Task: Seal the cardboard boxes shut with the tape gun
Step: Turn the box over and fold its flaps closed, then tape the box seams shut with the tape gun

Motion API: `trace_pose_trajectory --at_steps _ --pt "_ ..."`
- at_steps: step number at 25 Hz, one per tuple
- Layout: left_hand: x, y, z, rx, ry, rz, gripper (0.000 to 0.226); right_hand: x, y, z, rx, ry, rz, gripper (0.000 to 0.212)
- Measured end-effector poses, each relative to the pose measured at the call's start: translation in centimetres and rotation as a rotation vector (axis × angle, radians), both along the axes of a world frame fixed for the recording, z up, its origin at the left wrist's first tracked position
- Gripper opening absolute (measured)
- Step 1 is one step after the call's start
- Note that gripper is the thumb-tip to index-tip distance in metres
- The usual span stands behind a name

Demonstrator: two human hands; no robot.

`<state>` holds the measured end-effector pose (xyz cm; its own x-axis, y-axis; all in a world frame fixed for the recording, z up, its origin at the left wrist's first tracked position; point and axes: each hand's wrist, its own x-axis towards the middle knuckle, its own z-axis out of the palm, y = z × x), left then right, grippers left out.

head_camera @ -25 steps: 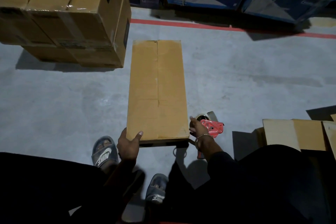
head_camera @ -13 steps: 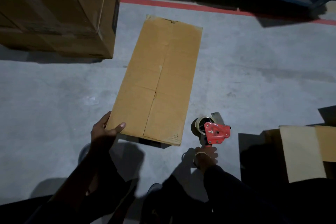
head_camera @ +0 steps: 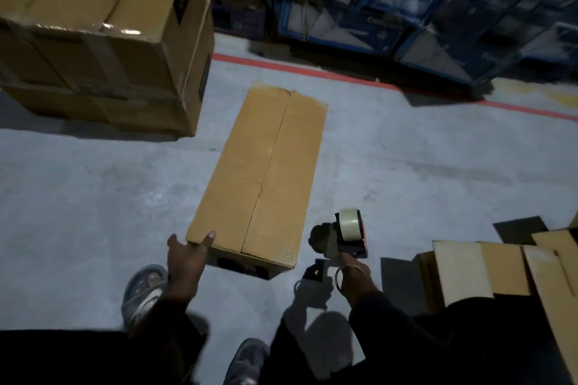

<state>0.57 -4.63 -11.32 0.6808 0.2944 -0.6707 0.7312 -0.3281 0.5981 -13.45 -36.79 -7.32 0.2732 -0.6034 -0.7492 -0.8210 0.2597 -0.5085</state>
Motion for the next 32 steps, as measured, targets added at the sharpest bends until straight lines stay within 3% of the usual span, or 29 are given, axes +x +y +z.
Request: trace_pose_trajectory --at_steps 2,4,6,9,11,13,16,18,22,29,32 --pt "-1.1 -0.9 -0.7 -0.050 0.137 0.193 0.131 0.7 -0.2 2.6 0.033 -0.034 -0.090 0.025" --pt "-1.7 -2.1 1.0 -0.115 0.195 0.298 0.113 1.7 -0.6 4.8 0.054 -0.083 -0.135 0.028" --pt "-2.4 -3.8 5.8 -0.223 0.178 0.227 0.092 2.9 0.4 9.6 0.052 -0.107 -0.093 0.043" --pt "-2.9 -6.1 11.5 -0.418 0.261 -0.030 0.052 3.1 2.8 16.4 0.182 -0.153 0.111 0.021" --pt "-2.9 -7.5 14.6 -0.529 0.345 -0.181 0.053 3.7 4.6 19.5 0.332 -0.059 0.286 0.040" --pt "-2.8 -8.3 17.6 -0.745 0.408 -0.149 0.054 3.3 5.9 20.9 0.473 -0.022 0.500 0.044" --pt "-1.0 -7.3 20.5 -0.981 0.386 0.124 0.053 4.2 7.3 21.0 0.558 -0.070 0.618 0.045" --pt "0.5 -5.6 21.8 -0.969 0.354 0.190 0.061 5.0 7.4 20.9 0.566 -0.095 0.646 0.044" --pt "2.4 -3.1 25.1 -0.936 0.369 -0.052 0.055 6.6 6.0 21.6 0.488 -0.115 0.755 0.043" --pt "4.2 -4.0 27.7 -1.065 0.330 -0.091 0.052 8.2 4.0 22.4 0.625 -0.239 0.608 0.043" --pt "5.2 -4.5 28.0 -1.027 0.363 -0.121 0.027 8.9 2.9 22.3 0.586 -0.267 0.579 0.042"
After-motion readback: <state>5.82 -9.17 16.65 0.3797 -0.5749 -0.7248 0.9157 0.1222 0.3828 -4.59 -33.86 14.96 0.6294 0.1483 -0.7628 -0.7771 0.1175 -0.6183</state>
